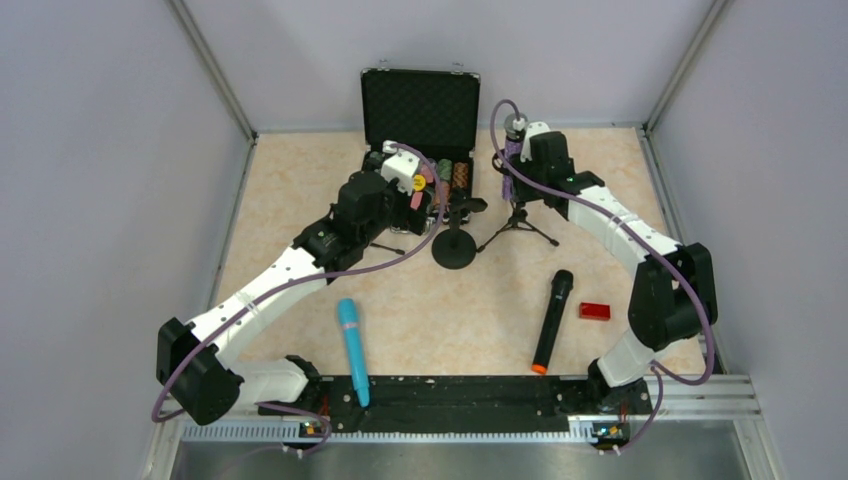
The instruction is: Attach the microphones to the stand
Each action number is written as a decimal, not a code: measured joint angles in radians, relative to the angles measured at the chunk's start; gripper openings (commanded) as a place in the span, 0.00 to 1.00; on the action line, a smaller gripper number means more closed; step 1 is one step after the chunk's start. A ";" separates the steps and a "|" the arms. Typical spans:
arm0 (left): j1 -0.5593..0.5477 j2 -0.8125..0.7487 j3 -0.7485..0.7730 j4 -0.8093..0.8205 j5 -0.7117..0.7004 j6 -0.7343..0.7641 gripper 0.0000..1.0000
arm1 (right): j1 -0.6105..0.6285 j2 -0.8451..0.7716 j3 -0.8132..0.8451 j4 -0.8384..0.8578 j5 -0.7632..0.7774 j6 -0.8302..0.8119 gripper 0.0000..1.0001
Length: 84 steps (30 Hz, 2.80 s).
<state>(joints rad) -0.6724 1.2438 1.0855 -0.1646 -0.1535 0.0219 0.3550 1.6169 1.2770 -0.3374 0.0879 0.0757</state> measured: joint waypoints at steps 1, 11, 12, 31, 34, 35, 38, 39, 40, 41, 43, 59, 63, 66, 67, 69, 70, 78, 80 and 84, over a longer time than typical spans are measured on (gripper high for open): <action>0.000 0.000 0.000 0.000 0.000 0.000 0.94 | 0.000 0.000 0.000 0.001 0.000 -0.003 0.00; 0.000 0.000 0.000 0.000 0.006 0.000 0.94 | 0.000 -0.062 -0.027 0.037 -0.003 -0.024 0.00; 0.000 0.000 0.000 0.000 0.007 0.000 0.94 | 0.000 -0.074 -0.028 0.040 -0.002 -0.025 0.00; 0.000 0.000 0.000 0.000 0.026 -0.006 0.93 | -0.002 -0.118 0.020 0.140 0.023 -0.095 0.00; -0.001 0.000 0.000 0.000 0.031 -0.007 0.92 | -0.007 -0.118 0.040 0.166 0.024 -0.101 0.00; -0.001 0.000 0.000 0.000 0.034 -0.008 0.92 | -0.010 -0.118 0.042 0.179 0.023 -0.102 0.00; -0.001 0.000 0.000 0.000 0.037 -0.010 0.92 | -0.018 -0.118 0.042 0.191 0.023 -0.102 0.00; -0.001 0.000 0.000 0.000 0.038 -0.010 0.92 | -0.020 -0.118 0.042 0.192 0.023 -0.102 0.00; -0.001 0.000 0.000 0.000 0.040 -0.011 0.92 | -0.024 -0.118 0.042 0.195 0.023 -0.102 0.00; -0.001 0.000 0.000 0.000 0.041 -0.011 0.92 | -0.026 -0.118 0.042 0.200 0.023 -0.102 0.00; -0.001 0.000 0.000 0.000 0.042 -0.012 0.92 | -0.032 -0.118 0.042 0.211 0.023 -0.102 0.00; -0.001 0.000 0.000 0.000 0.041 -0.012 0.91 | -0.070 -0.072 0.080 0.341 -0.008 -0.091 0.00; -0.001 0.000 0.000 0.000 0.042 -0.012 0.91 | -0.079 -0.053 0.088 0.360 -0.031 -0.083 0.00; -0.001 0.000 0.000 0.000 0.042 -0.012 0.91 | -0.089 -0.029 0.114 0.363 -0.050 -0.067 0.00; -0.001 0.000 0.000 0.000 0.042 -0.012 0.91 | -0.092 -0.019 0.126 0.370 -0.055 -0.064 0.00; -0.001 0.000 0.000 0.000 0.042 -0.012 0.91 | -0.100 -0.002 0.148 0.375 -0.063 -0.058 0.00; -0.001 0.000 0.000 0.000 0.042 -0.012 0.91 | -0.103 0.006 0.159 0.375 -0.066 -0.056 0.00; -0.002 0.001 0.000 0.000 0.041 -0.012 0.91 | -0.126 0.056 0.243 0.414 -0.102 -0.045 0.00; -0.002 0.003 0.000 0.000 0.041 -0.012 0.91 | -0.132 0.070 0.251 0.433 -0.113 -0.039 0.00; -0.003 0.005 0.000 0.000 0.040 -0.012 0.91 | -0.142 0.110 0.272 0.452 -0.128 -0.028 0.00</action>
<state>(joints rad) -0.6750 1.2488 1.0855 -0.1646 -0.1131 0.0097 0.2127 1.7271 1.5490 0.1150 -0.0402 0.0475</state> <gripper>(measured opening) 0.910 0.379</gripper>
